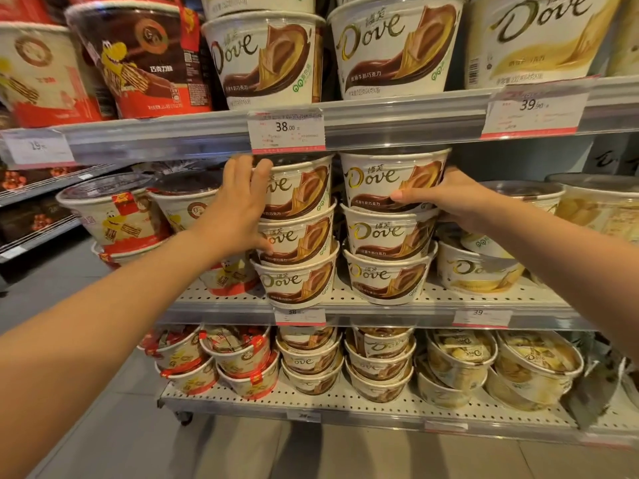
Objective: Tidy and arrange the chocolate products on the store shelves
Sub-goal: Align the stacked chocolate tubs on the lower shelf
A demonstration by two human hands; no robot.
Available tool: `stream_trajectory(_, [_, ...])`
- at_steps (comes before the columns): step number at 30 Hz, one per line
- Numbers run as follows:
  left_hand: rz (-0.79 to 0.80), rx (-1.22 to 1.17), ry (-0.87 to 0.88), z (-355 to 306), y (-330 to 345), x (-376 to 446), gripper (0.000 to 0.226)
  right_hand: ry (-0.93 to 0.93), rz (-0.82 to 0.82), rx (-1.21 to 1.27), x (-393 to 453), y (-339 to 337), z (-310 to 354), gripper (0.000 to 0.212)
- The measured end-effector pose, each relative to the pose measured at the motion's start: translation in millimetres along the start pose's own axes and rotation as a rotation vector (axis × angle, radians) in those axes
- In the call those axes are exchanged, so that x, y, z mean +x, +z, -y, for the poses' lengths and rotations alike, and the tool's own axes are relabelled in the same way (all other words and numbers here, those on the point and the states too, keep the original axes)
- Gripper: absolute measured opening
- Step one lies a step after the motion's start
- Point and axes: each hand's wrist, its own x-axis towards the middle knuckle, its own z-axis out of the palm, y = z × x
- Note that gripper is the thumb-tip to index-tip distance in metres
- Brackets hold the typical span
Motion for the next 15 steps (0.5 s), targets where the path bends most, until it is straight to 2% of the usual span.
stream_trajectory(6, [-0.007, -0.051, 0.028, 4.6, 3.3, 0.4, 0.115, -0.003, 0.065, -0.030, -3.7, -3.7, 3.0, 0.083])
stream_trajectory(10, [-0.008, 0.034, -0.016, 0.8, 5.0, -1.5, 0.117, -0.021, 0.057, -0.054, -2.7, -2.7, 3.1, 0.079])
stream_trajectory(12, [0.007, 0.086, -0.077, -6.4, 3.9, -3.9, 0.120, -0.026, 0.021, -0.061, -3.5, 0.6, 2.1, 0.081])
stream_trajectory(15, [0.037, 0.123, -0.143, -17.2, 0.6, -12.7, 0.122, -0.007, -0.094, -0.011, -6.5, 7.4, -3.6, 0.095])
